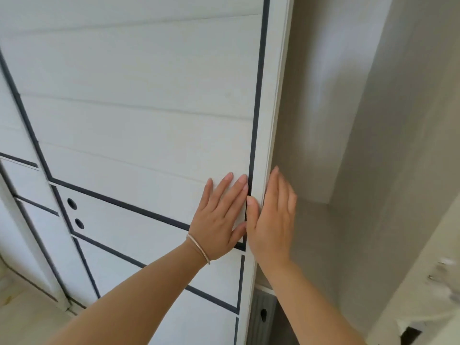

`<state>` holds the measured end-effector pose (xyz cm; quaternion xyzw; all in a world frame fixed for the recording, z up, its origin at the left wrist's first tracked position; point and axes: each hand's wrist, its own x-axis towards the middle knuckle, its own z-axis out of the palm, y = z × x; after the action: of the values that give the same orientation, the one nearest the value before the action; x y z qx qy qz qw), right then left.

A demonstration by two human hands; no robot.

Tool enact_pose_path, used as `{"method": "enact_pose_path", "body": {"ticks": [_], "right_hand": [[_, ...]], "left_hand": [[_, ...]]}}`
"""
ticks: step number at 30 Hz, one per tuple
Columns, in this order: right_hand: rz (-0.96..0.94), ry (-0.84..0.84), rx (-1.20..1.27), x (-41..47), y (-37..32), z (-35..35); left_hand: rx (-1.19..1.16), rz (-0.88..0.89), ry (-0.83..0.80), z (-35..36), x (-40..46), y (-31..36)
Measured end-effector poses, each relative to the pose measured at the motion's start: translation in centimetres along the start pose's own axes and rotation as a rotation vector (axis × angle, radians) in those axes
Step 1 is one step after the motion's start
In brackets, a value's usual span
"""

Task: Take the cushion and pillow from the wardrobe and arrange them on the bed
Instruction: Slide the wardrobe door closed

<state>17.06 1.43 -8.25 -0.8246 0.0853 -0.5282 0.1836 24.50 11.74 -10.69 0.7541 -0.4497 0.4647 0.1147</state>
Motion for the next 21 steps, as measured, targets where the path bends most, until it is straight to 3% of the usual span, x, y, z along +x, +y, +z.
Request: {"method": "enact_pose_path", "body": {"ticks": [9, 21], "right_hand": [[-0.021, 0.218, -0.150, -0.5, 4.4, -2.8], [-0.121, 0.351, -0.372, -1.1, 8.5, -6.9]], "left_hand": [[-0.069, 0.075, 0.109, 1.7, 2.3, 5.0], [-0.092, 0.100, 0.164, 2.8, 4.4, 10.7]]}}
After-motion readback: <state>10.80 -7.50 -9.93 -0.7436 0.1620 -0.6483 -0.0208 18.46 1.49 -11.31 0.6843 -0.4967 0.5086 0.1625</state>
